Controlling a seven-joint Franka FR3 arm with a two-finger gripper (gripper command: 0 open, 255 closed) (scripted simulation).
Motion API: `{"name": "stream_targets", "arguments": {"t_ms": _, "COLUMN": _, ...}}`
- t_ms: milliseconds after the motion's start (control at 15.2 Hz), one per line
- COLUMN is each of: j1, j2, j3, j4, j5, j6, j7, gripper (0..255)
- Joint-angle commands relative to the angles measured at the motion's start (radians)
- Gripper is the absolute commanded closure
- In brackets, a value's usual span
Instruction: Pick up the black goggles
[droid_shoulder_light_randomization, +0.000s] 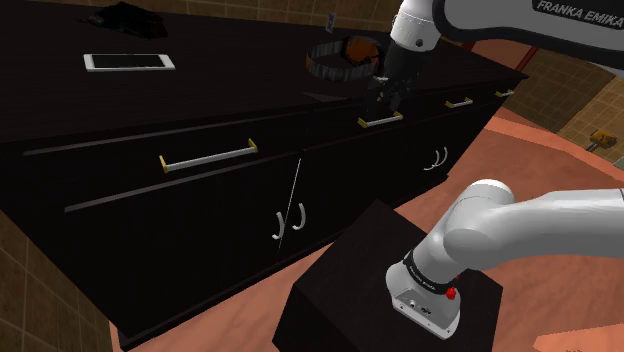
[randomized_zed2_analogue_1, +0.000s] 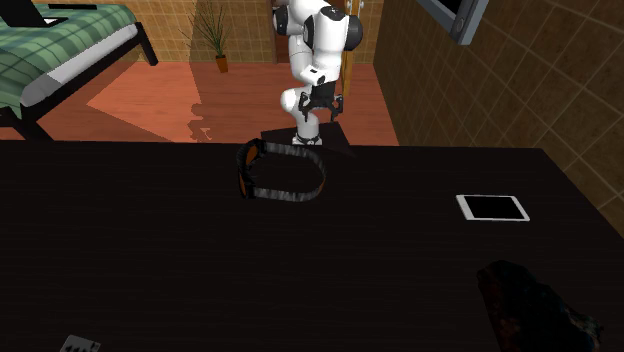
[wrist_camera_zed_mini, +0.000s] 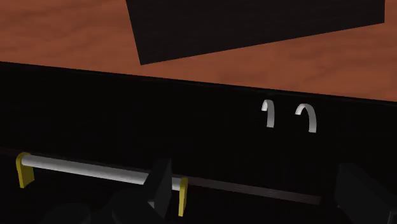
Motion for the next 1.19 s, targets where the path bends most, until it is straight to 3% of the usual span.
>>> {"name": "stream_targets", "arguments": {"t_ms": 0, "j1": 0.0, "j2": 0.0, "j3": 0.0, "j4": 0.0, "j5": 0.0, "j6": 0.0, "j7": 0.0, "gripper": 0}}
{"name": "stream_targets", "arguments": {"t_ms": 594, "j1": -0.053, "j2": 0.227, "j3": -0.135, "j4": 0.224, "j5": -0.086, "j6": 0.051, "j7": -0.144, "gripper": 0}}
{"name": "stream_targets", "arguments": {"t_ms": 1122, "j1": -0.079, "j2": 0.456, "j3": -0.244, "j4": 0.491, "j5": -0.097, "j6": 0.061, "j7": -0.277, "gripper": 0}}
